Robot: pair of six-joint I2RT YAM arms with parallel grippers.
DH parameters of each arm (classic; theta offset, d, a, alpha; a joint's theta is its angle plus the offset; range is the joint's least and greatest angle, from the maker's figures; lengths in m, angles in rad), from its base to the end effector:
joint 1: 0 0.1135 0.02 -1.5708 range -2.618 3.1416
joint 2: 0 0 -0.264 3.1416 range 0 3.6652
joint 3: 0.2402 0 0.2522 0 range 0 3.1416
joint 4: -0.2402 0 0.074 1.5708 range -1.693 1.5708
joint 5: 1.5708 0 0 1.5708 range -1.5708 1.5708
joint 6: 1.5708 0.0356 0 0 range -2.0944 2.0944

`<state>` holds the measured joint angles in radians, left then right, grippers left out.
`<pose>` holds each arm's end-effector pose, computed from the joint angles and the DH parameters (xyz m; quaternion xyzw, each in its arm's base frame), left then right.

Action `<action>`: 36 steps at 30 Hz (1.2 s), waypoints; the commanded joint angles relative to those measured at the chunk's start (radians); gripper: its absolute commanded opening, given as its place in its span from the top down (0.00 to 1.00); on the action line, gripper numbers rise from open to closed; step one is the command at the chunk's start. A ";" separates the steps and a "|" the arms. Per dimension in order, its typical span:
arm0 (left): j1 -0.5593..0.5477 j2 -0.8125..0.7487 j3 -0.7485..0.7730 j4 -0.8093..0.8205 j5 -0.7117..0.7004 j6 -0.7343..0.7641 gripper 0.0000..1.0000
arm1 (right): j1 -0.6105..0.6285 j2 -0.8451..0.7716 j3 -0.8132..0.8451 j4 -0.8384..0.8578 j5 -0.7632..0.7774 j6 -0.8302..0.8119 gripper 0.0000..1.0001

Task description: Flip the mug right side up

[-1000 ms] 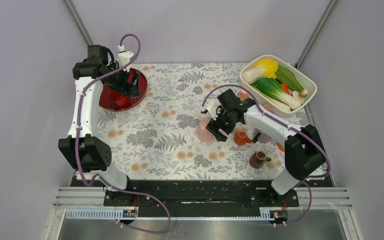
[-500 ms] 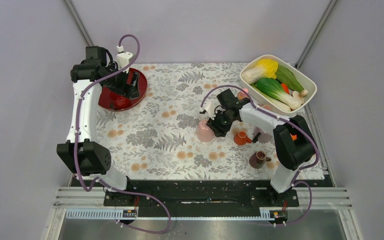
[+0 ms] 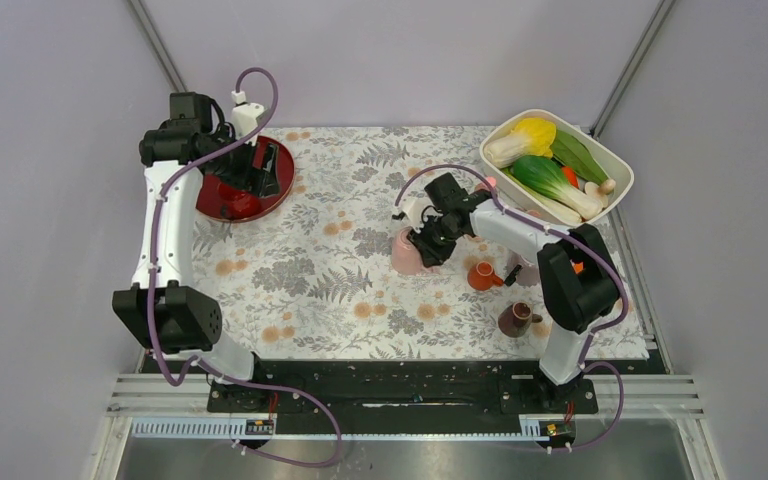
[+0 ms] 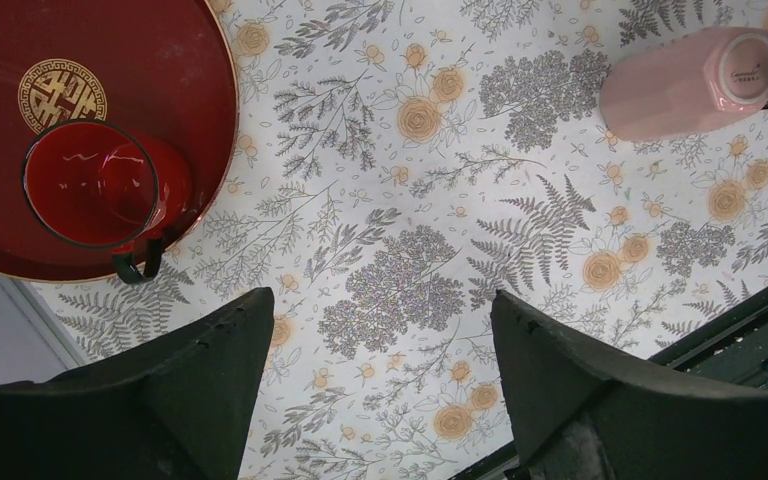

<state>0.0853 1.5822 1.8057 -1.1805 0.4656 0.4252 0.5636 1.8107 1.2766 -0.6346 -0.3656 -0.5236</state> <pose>0.3098 0.0104 0.4038 0.2256 0.9024 -0.1386 0.3400 0.3027 0.2063 0.1982 -0.5294 0.8059 0.1820 0.1928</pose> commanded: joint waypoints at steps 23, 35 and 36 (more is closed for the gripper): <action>-0.117 -0.100 -0.123 0.082 0.089 -0.167 0.21 | 0.009 -0.235 -0.139 0.365 -0.038 0.513 1.00; -0.142 -0.100 -0.147 0.094 0.092 -0.177 0.21 | 0.045 -0.300 -0.155 0.358 -0.045 0.449 1.00; -0.142 -0.101 -0.147 0.093 0.091 -0.176 0.21 | 0.062 -0.313 -0.160 0.346 -0.033 0.400 1.00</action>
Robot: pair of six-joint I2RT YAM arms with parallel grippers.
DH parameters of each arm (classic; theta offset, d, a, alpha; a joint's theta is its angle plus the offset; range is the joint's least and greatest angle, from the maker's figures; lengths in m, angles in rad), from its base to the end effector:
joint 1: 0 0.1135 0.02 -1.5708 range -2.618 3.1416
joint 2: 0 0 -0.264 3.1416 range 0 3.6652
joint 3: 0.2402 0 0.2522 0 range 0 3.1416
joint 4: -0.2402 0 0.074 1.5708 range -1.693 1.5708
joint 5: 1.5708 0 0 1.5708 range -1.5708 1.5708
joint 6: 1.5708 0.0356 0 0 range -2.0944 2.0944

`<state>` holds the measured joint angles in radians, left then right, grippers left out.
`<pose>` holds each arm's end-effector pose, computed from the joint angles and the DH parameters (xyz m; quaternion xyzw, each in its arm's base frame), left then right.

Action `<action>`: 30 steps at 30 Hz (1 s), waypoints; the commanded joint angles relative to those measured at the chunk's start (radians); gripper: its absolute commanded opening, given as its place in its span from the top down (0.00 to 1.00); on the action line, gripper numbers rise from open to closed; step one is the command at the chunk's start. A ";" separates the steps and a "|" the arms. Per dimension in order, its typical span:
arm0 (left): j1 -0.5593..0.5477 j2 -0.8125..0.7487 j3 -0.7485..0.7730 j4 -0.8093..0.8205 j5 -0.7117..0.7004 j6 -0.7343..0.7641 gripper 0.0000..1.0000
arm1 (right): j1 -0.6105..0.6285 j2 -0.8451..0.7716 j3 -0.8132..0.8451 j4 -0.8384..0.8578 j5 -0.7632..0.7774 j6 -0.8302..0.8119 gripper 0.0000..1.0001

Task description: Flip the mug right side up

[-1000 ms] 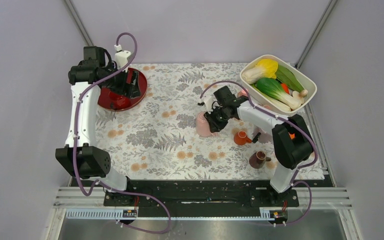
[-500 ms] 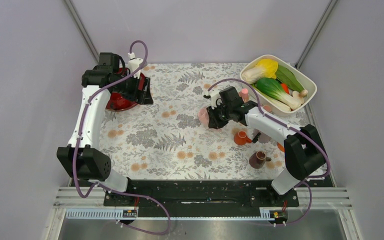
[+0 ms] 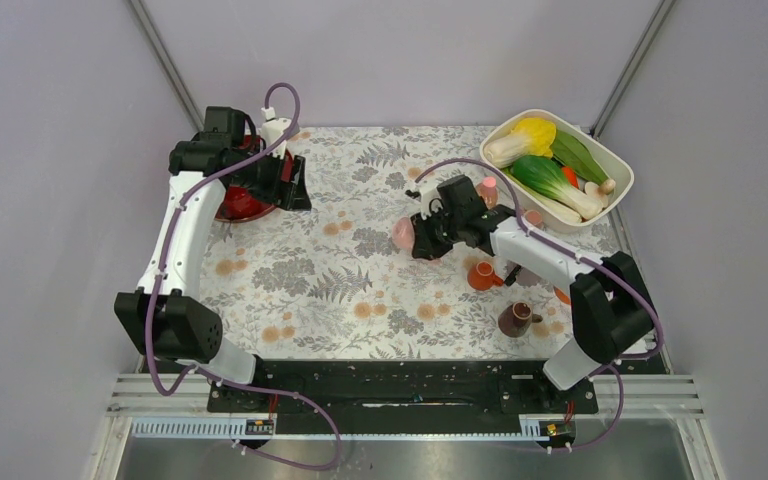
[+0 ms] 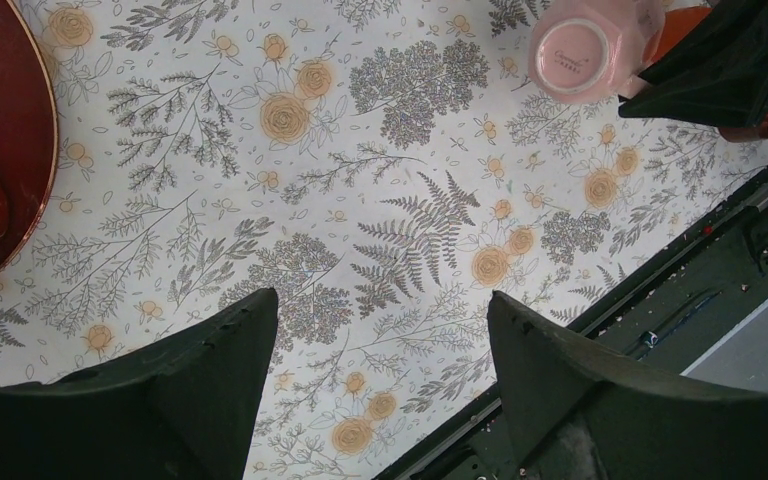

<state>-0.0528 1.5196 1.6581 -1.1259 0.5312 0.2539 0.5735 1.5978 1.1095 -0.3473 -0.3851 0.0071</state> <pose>0.2971 -0.0338 0.3830 0.2158 0.9018 -0.2223 0.3013 0.2812 0.1975 0.2361 -0.3220 0.8602 0.2721 0.2869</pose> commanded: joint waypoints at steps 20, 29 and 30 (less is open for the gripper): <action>-0.073 0.001 0.072 0.039 0.025 -0.158 0.15 | 0.406 -0.252 -0.135 0.145 0.560 -1.108 1.00; -0.243 0.067 0.142 0.116 0.010 -0.304 0.09 | 0.518 -0.203 -0.245 0.460 0.813 -1.441 1.00; -0.270 0.081 0.147 0.116 -0.001 -0.311 0.09 | 0.528 -0.194 -0.252 0.488 0.837 -1.469 1.00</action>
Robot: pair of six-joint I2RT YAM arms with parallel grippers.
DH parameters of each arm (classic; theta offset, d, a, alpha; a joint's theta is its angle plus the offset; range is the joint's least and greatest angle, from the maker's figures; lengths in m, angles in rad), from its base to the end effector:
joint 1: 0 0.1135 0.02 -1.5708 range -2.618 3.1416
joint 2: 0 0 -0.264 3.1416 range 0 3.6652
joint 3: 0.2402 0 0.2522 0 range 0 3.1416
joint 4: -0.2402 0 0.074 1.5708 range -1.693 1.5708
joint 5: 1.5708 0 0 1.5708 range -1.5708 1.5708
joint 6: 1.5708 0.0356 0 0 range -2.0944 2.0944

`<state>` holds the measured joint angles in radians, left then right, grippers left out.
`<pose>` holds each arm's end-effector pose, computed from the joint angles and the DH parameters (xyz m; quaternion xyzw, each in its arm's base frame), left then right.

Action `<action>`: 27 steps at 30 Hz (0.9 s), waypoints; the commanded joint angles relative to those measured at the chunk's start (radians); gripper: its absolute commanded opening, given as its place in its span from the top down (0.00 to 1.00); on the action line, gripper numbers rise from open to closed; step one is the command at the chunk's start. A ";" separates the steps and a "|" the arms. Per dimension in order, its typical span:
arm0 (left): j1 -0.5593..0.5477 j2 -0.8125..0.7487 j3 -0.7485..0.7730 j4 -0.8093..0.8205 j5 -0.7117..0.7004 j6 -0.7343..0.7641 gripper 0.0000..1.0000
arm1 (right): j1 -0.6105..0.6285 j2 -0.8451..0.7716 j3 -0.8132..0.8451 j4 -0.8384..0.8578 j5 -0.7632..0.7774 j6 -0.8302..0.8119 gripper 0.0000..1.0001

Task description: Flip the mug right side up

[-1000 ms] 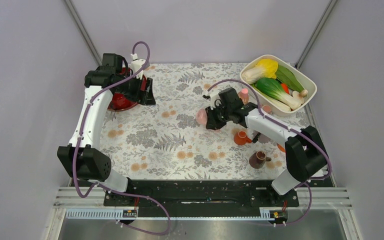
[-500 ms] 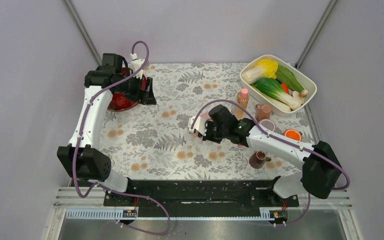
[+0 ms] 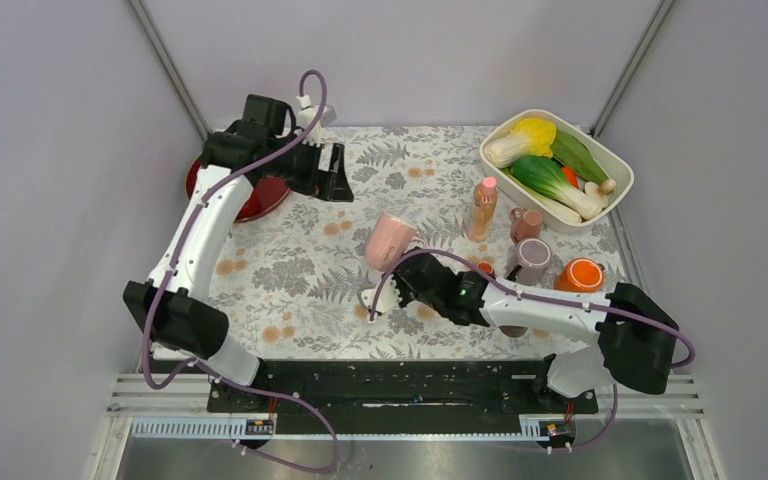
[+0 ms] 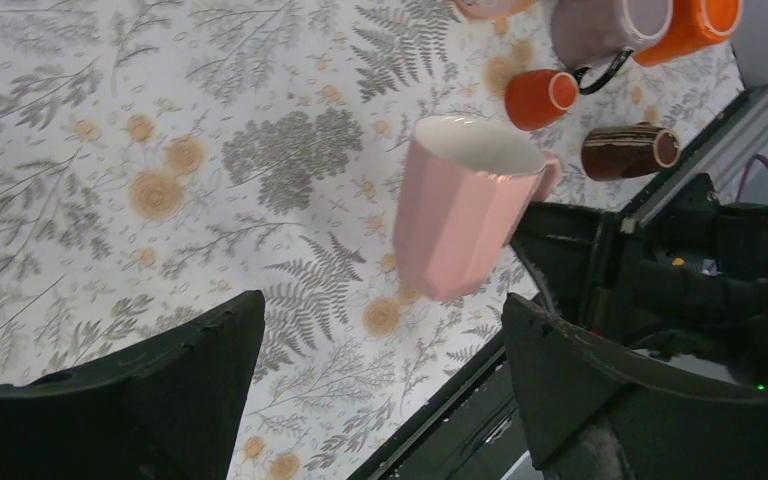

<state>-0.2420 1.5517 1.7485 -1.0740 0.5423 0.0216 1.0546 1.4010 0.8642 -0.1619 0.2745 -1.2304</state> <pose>0.2968 -0.0922 0.4038 0.2093 0.8863 -0.2864 0.2978 0.1562 0.2557 0.2304 -0.7928 0.4255 -0.1603 0.4059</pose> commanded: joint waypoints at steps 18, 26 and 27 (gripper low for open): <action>-0.237 0.243 0.153 -0.007 -0.188 -0.070 0.21 | 0.113 0.038 -0.074 0.447 0.277 -0.445 1.00; -0.247 0.248 0.109 -0.112 -0.142 0.030 0.35 | 0.115 0.041 -0.089 0.497 0.279 -0.481 1.00; -0.251 0.251 0.103 -0.120 -0.148 0.041 0.35 | 0.114 0.040 -0.092 0.510 0.282 -0.486 1.00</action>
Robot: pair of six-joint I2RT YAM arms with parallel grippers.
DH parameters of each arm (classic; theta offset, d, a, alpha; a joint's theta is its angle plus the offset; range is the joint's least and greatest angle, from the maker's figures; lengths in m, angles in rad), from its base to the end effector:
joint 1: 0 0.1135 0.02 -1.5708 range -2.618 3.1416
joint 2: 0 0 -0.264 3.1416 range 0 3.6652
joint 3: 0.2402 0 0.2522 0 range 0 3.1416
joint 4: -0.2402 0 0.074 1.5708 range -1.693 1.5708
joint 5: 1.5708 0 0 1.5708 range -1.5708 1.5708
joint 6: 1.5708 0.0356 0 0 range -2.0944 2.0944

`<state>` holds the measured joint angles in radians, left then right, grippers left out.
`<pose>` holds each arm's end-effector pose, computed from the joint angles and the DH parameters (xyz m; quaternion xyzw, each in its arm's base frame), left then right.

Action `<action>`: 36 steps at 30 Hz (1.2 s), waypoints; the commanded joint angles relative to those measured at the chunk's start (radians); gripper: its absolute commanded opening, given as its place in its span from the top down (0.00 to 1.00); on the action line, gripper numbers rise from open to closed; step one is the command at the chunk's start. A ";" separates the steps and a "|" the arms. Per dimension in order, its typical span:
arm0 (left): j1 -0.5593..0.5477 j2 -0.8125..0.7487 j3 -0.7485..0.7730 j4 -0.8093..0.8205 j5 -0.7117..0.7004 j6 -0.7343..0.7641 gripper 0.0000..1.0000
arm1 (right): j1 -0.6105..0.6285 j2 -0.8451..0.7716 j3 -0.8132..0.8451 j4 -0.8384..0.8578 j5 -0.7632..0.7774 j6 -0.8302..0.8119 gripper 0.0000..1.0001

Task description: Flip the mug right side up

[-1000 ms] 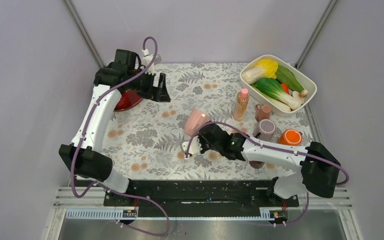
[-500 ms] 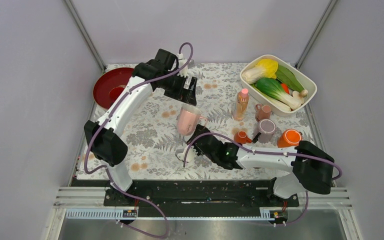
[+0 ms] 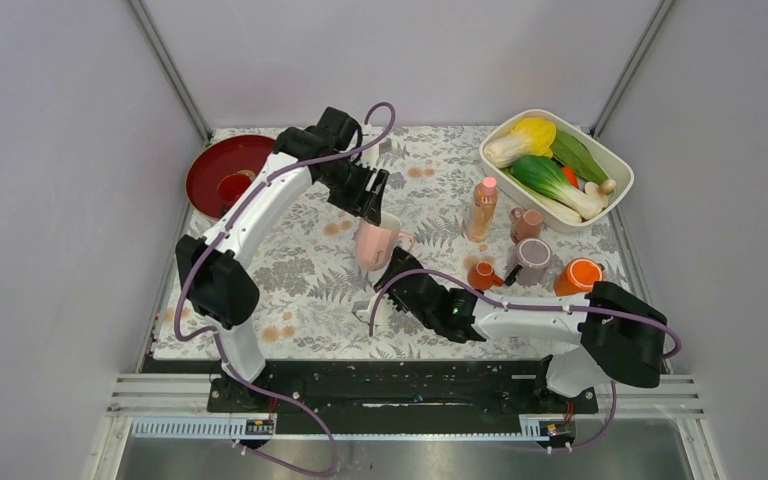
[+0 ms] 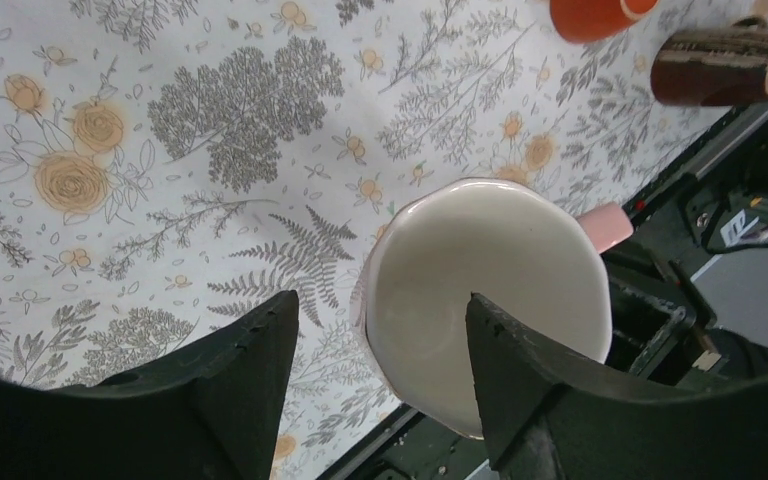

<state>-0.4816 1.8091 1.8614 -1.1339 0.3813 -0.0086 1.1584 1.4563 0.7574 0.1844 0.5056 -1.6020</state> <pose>0.3254 -0.1850 0.3483 0.2678 0.9154 -0.2361 0.1861 0.1390 0.2748 0.2124 -0.7973 0.2822 -0.3181 0.4284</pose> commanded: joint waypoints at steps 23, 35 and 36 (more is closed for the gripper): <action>-0.012 -0.027 -0.054 -0.032 0.089 0.095 1.00 | 0.011 0.045 0.017 0.247 0.094 -0.048 0.51; 0.256 -0.071 -0.045 0.137 0.014 0.046 1.00 | 0.012 0.005 -0.002 0.246 0.053 0.041 0.01; 0.285 -0.074 -0.036 0.137 0.005 0.052 1.00 | 0.012 -0.003 -0.003 0.241 0.050 0.048 0.01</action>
<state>-0.2871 1.8080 1.7828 -1.0779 0.3859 0.0731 1.1622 1.5047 0.7441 0.3805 0.5816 -1.5837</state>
